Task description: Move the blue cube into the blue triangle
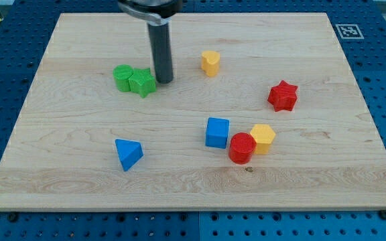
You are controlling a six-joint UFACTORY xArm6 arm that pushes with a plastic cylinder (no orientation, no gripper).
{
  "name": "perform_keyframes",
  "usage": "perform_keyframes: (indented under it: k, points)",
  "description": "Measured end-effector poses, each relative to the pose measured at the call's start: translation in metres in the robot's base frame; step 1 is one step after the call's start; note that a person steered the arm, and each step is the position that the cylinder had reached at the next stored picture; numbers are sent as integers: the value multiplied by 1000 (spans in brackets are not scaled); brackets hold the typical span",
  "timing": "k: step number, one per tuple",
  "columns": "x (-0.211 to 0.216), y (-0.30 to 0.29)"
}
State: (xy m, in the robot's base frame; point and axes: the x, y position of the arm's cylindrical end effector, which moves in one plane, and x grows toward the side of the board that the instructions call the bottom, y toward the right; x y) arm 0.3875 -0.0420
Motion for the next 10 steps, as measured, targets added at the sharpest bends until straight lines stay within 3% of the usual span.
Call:
perform_keyframes:
  k: [1, 3, 5, 6, 10]
  points:
    - [21, 51]
    - [114, 111]
    - [137, 106]
    - [142, 76]
    - [114, 65]
